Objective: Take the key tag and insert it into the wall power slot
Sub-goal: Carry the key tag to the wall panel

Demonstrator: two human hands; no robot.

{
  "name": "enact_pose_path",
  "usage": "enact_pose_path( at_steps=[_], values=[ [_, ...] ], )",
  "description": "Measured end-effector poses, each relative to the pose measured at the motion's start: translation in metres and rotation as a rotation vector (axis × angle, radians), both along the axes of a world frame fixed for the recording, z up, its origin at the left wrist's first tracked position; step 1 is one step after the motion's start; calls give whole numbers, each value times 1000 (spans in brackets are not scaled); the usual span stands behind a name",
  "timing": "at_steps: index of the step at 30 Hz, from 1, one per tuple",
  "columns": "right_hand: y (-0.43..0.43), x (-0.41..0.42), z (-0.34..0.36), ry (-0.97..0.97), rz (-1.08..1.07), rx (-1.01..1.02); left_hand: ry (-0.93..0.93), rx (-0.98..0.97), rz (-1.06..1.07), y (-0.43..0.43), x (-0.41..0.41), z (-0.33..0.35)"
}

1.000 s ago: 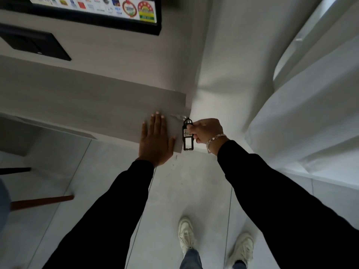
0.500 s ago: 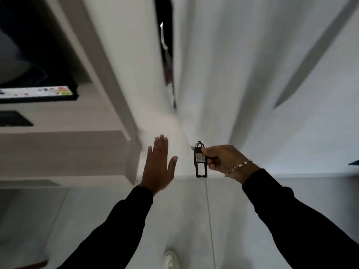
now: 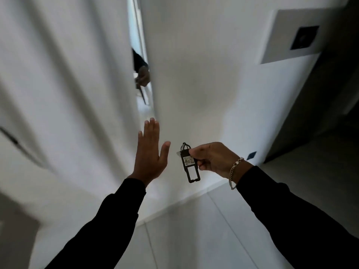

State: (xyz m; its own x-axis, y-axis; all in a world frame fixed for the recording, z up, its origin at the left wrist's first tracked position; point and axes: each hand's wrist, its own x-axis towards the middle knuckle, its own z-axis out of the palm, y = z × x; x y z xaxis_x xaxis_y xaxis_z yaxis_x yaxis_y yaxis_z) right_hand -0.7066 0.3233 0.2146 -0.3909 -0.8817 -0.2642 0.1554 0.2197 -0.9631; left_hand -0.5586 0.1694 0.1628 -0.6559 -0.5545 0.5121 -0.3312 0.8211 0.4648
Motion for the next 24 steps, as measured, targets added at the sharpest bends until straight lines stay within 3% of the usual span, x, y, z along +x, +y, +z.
enact_pose_path(
  at_steps=[15, 24],
  values=[
    [57, -274, 37, 228, -279, -123, 145, -118, -309, 17, -331, 45],
    [85, -444, 65, 319, -301, -164, 203, -147, -370, 35, -514, 81]
  ],
)
